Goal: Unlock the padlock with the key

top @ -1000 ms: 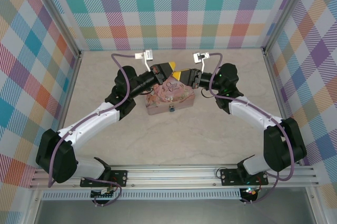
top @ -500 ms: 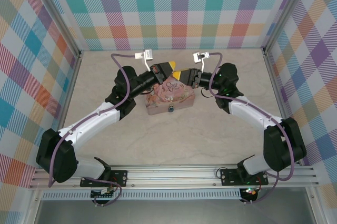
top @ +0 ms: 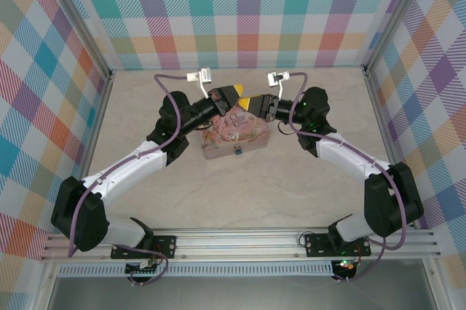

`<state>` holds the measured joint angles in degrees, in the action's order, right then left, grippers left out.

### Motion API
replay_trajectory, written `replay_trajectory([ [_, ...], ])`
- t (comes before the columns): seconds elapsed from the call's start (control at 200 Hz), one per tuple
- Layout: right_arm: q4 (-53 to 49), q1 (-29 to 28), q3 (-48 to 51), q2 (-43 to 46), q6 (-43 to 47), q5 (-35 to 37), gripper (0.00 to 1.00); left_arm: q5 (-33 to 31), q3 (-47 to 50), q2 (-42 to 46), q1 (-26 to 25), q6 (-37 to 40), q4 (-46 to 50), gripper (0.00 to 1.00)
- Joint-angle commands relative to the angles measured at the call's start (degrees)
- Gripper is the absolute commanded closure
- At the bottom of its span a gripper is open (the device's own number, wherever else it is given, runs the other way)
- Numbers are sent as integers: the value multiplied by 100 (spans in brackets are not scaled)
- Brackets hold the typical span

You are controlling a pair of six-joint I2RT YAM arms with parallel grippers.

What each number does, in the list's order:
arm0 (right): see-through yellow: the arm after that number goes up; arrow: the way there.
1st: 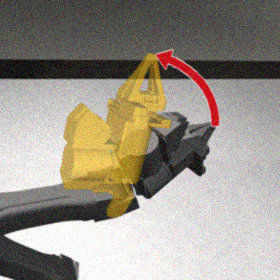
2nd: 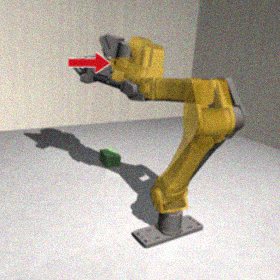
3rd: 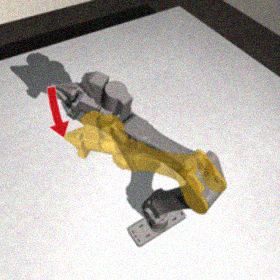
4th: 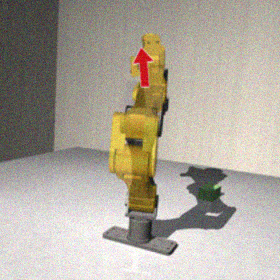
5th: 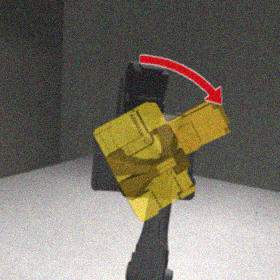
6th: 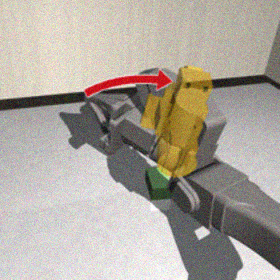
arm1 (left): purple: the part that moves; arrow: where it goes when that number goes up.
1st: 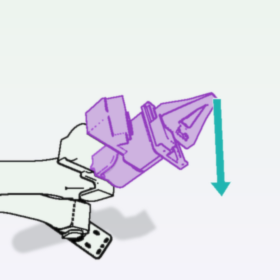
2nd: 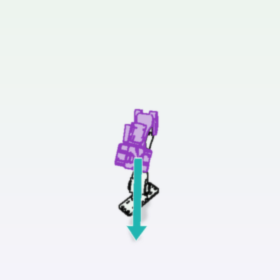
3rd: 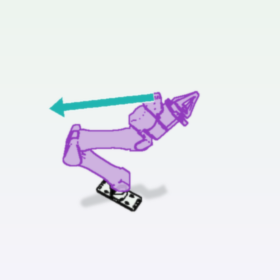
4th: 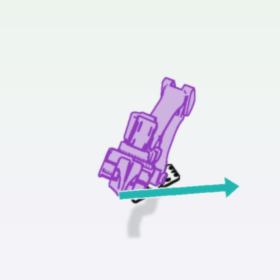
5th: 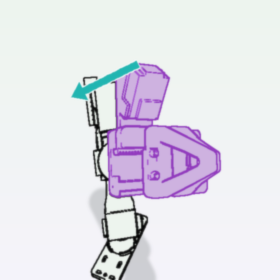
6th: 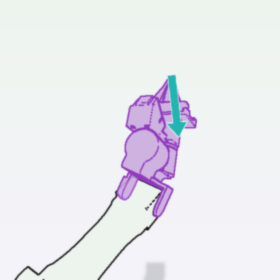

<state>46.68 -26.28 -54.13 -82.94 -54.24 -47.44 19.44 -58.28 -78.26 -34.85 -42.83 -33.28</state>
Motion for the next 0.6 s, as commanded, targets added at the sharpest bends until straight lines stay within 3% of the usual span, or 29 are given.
replay_trajectory([
  [0.0,124,-31,-198,-58,5,18,86,69,115,-24,-92,-55,-265,100],
  [0.125,99,-24,-195,-48,2,53,87,73,150,-23,-90,-67,-267,100],
  [0.255,-246,-26,-228,11,219,95,96,31,158,15,-92,-11,-186,100],
  [0.375,-894,-26,-213,150,711,130,97,-46,124,171,-92,219,190,60],
  [0.595,-2662,-24,30,465,1927,553,97,-731,346,894,-88,845,1536,26],
])
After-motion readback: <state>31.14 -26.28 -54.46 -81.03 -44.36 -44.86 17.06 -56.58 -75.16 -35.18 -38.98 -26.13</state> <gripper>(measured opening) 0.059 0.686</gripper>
